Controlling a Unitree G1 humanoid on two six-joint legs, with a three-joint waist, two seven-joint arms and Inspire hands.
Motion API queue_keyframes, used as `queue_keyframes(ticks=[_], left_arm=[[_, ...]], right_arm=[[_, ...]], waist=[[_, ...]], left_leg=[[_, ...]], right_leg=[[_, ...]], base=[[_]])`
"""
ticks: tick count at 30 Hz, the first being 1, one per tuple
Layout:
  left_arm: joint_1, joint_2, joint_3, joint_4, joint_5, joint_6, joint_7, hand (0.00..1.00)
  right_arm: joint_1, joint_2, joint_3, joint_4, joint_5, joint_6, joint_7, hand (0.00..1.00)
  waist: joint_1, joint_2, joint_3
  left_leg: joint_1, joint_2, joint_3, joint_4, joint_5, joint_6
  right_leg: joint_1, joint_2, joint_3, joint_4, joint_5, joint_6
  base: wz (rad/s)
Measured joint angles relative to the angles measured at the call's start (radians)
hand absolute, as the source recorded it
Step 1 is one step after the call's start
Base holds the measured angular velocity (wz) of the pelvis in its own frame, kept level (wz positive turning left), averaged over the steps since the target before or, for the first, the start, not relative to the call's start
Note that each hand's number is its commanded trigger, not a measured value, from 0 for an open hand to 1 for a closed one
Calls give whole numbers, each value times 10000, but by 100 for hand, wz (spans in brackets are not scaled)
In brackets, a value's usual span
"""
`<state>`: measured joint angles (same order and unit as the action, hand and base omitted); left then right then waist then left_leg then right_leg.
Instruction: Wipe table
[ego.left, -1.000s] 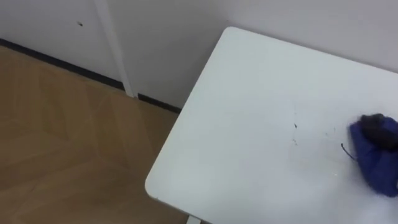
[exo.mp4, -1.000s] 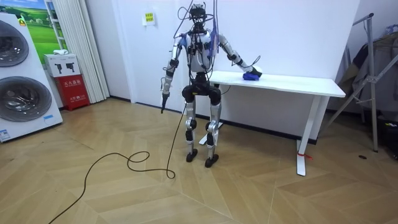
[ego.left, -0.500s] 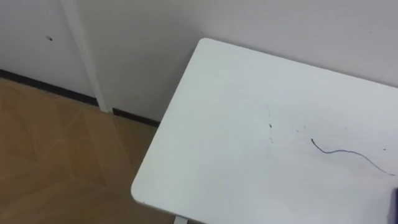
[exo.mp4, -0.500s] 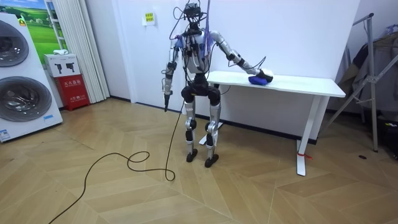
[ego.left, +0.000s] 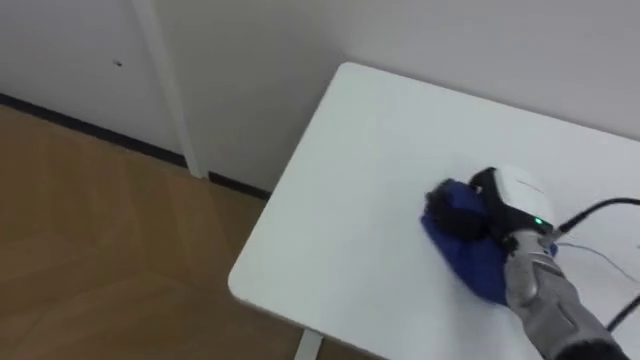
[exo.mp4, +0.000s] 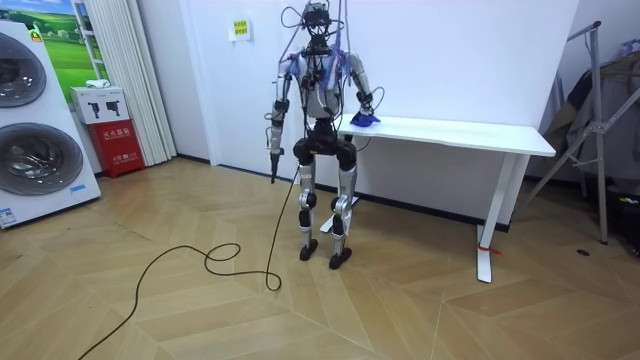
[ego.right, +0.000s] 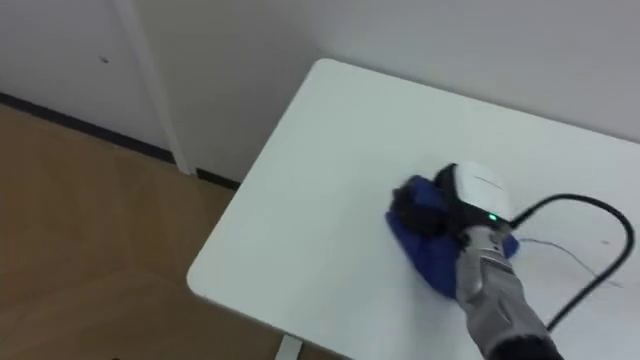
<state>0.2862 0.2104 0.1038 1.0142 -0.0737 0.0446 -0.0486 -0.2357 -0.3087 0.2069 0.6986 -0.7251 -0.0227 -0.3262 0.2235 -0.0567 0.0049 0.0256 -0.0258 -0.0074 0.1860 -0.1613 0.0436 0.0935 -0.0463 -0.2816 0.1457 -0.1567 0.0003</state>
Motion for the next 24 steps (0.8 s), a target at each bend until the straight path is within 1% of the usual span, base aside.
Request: queue_keyframes(ticks=[1, 2, 3, 4, 5, 6, 7, 9, 10, 11, 12, 13, 14, 15, 16, 17, 18, 19, 20, 21, 22, 23, 24], left_arm=[[123, 0, 51, -35, 5, 19, 3, 0], [391, -1, 147, -151, 78, 49, 3, 0], [506, -11, 195, -202, 197, 73, 4, 0], [680, -47, 306, -306, 517, 127, 6, 0], [749, -65, 367, -359, 723, 151, 6, 0], [770, -64, 464, -367, 869, 150, 6, 0], [770, -64, 537, -369, 879, 149, 6, 0], [833, -51, 851, -499, 1090, 144, 6, 0], [817, -51, 978, -499, 1135, 144, 9, 0], [809, -56, 1214, -499, 1148, 138, 11, 0], [810, -46, 1388, -509, 1191, 137, 13, 0], [804, -44, 1496, -511, 1258, 136, 12, 0], [795, -19, 1645, -523, 1296, 136, 12, 0], [777, 16, 1743, -541, 1277, 129, 11, 0], [775, 26, 1766, -567, 1258, 120, 12, 0], [781, 28, 1763, -662, 1246, 118, 14, 0], [767, 18, 1737, -759, 1225, 104, 16, 0], [750, 17, 1715, -760, 1209, 100, 24, 0], [580, 3, 1626, -758, 1150, 72, 77, 0], [544, -16, 1576, -758, 1091, 43, 131, 0], [460, -56, 1453, -758, 1069, -43, 227, 0], [361, -98, 1332, -741, 1055, -71, 301, 0], [227, -136, 1070, -647, 1013, -70, 383, 0]], right_arm=[[126, -25, -88, -40, 2, -63, -39, 100], [428, -28, -275, -80, 30, -284, -160, 100], [636, -29, -369, -75, 32, -418, -252, 100], [927, -15, -574, -69, 74, -651, -437, 100], [1179, -15, -771, -55, 154, -799, -548, 100], [1384, -11, -1021, -2, 214, -943, -647, 100], [1478, -11, -1183, 8, 214, -1017, -663, 100], [1708, -11, -1743, 348, 251, -1363, -893, 100], [1801, -12, -1928, 433, 302, -1454, -945, 100], [1897, -11, -2248, 765, 453, -1624, -1102, 100], [1994, -13, -2645, 1096, 555, -1725, -1220, 100], [2023, -25, -2861, 1269, 630, -1758, -1257, 100], [2037, -60, -3289, 1644, 811, -1781, -1297, 100], [2076, -147, -3656, 2009, 1054, -1779, -1307, 100], [2081, -190, -3815, 2174, 1165, -1778, -1306, 100], [2083, -251, -4018, 2459, 1486, -1773, -1318, 100], [2083, -300, -4095, 2716, 1828, -1773, -1399, 100], [2016, -315, -4151, 2758, 1961, -1756, -1417, 100], [1995, -318, -4224, 2777, 2104, -1646, -1433, 100], [1959, -317, -4221, 2767, 2106, -1575, -1438, 100], [1856, -315, -4145, 2729, 2122, -1385, -1439, 100], [1635, -311, -3849, 2693, 2138, -1111, -1409, 100], [1368, -309, -3620, 2661, 2216, -750, -1367, 100]], waist=[[-22, -16, -7], [-148, -46, -27], [-214, -20, -12], [-304, -45, -16], [-320, -42, -15], [-355, -39, -24], [-374, -44, -26], [-584, -40, -37], [-644, -44, -41], [-783, -38, -105], [-905, -31, -188], [-979, -33, -227], [-1159, -47, -280], [-1236, -66, -325], [-1291, -78, -322], [-1419, -88, -313], [-1501, -96, -309], [-1517, -106, -304], [-1516, -96, -300], [-1424, -80, -294], [-1314, -61, -282], [-1291, -33, -264], [-1219, 9, -241]], left_leg=[[17, -20, -59, -7, 1, 4], [47, -55, -155, -17, -4, 10], [59, -70, -210, -18, -7, 15], [128, -80, -231, -26, -11, 22], [217, -81, -240, -55, -23, 34], [282, -75, -241, -101, -70, 66], [290, -83, -253, -126, -74, 67], [333, -107, -237, -161, -75, 73], [353, -125, -242, -159, -79, 80], [380, -157, -254, -153, -94, 103], [379, -187, -247, -145, -108, 128], [381, -205, -257, -119, -122, 150], [396, -242, -300, -59, -143, 184], [407, -264, -302, -17, -166, 219], [410, -272, -303, -15, -179, 235], [406, -284, -298, 43, -199, 262], [407, -302, -351, 110, -222, 282], [410, -316, -352, 135, -227, 289], [411, -334, -344, 160, -225, 292], [408, -336, -324, 172, -226, 294], [407, -338, -257, 181, -228, 298], [412, -336, -232, 181, -228, 298], [400, -312, -167, 177, -220, 289]], right_leg=[[50, -19, -70, -9, -17, 20], [161, -41, -236, -58, -44, 61], [215, -45, -260, -83, -47, 66], [336, -70, -229, -101, -47, 67], [454, -88, -251, -107, -51, 73], [527, -94, -254, -116, -80, 121], [540, -102, -247, -116, -95, 145], [580, -126, -304, -117, -106, 163], [616, -112, -340, -120, -120, 185], [672, -129, -383, -119, -141, 220], [712, -160, -388, -117, -150, 234], [736, -180, -418, -116, -152, 238], [804, -208, -510, -116, -156, 245], [838, -227, -512, -100, -156, 246], [862, -235, -516, -92, -156, 247], [957, -249, -532, -82, -151, 255], [999, -263, -612, -84, -140, 274], [1015, -278, -656, -75, -139, 277], [1009, -297, -648, -59, -142, 289], [987, -305, -636, -55, -139, 295], [960, -309, -558, -47, -137, 312], [951, -304, -510, -42, -132, 321], [859, -305, -441, 25, -131, 320]], base=[[38], [32], [43], [38], [36], [23], [14], [2], [0], [0], [0], [5], [6], [5], [0], [0], [0], [0], [-5], [-17], [-19], [-23], [-23]])
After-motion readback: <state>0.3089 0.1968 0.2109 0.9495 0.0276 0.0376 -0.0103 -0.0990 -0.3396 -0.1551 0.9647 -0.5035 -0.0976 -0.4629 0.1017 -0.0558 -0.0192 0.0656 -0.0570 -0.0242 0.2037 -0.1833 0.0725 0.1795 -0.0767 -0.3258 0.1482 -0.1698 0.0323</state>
